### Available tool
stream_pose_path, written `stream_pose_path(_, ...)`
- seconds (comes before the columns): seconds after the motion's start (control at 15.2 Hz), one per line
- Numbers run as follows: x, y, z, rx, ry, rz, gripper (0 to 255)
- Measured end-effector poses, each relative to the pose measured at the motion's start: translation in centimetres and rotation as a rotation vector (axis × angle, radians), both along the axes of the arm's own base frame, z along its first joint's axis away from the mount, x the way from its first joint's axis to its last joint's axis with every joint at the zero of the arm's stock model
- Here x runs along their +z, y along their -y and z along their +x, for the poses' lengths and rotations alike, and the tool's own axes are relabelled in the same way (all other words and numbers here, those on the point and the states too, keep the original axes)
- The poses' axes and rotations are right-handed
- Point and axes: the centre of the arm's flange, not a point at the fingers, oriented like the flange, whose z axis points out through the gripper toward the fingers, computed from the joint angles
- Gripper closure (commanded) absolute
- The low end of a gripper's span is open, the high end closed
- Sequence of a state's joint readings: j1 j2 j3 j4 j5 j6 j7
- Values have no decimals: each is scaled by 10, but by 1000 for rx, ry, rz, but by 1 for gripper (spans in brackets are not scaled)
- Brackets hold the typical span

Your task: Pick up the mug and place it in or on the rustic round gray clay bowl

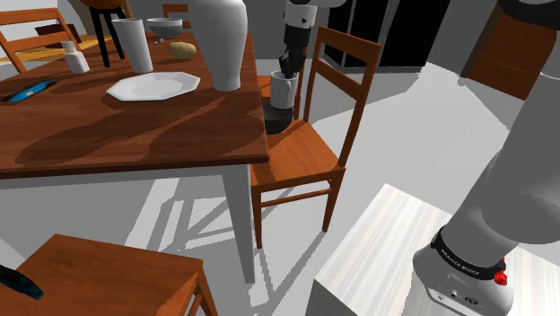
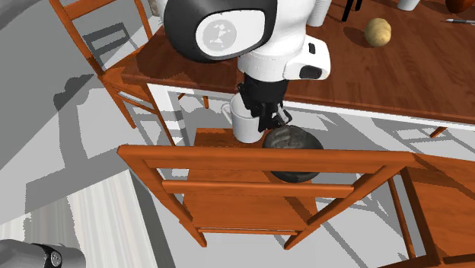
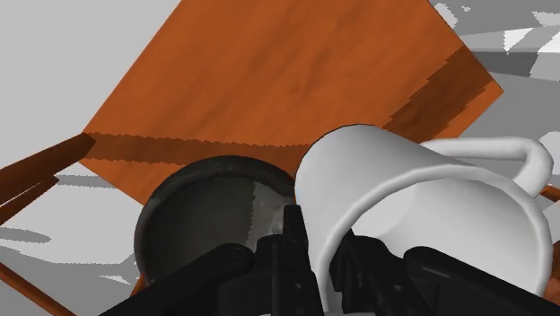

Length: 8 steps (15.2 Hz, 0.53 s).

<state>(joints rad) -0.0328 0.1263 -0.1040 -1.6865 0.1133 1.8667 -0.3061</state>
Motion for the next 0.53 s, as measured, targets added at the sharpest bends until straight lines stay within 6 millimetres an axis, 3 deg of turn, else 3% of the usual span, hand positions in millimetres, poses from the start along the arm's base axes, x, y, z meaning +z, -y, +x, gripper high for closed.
stream_pose_path(0.2,10,18,27,-1,0,0,255)
stream_pose_path(0.53,19,50,91,-1,0,-1,255)
